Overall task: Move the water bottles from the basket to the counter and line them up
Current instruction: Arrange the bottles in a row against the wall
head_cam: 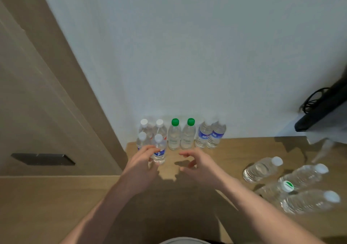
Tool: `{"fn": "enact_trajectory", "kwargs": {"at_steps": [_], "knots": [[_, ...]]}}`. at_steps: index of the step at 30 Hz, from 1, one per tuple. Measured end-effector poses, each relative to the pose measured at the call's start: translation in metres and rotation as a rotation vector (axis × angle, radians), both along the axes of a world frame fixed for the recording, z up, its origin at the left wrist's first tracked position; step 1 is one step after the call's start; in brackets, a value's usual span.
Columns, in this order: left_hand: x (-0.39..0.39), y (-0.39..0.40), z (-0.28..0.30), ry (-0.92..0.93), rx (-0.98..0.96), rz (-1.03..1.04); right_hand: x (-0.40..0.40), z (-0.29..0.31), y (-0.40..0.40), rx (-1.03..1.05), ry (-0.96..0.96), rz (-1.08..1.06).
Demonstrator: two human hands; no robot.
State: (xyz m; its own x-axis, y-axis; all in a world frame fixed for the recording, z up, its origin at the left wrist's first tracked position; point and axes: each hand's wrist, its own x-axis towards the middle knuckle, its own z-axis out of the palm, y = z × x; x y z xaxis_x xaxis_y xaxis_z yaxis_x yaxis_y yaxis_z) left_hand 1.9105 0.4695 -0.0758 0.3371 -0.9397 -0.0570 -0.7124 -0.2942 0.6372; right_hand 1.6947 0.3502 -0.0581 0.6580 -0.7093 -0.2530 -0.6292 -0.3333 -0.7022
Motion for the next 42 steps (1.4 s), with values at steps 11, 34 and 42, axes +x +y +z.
{"fn": "enact_trajectory", "kwargs": {"at_steps": [11,34,42], "knots": [[-0.139,-0.022,0.002,0.091,-0.047,-0.224,-0.194,0.01,0.016,-0.07,0.049,-0.172],[-0.364,-0.218,-0.025,-0.202,0.295,-0.302,-0.366,0.0,-0.087,-0.041,0.179,-0.013],[-0.351,-0.203,-0.031,-0.277,0.212,-0.19,-0.378,-0.005,-0.104,-0.097,0.035,-0.024]]}}
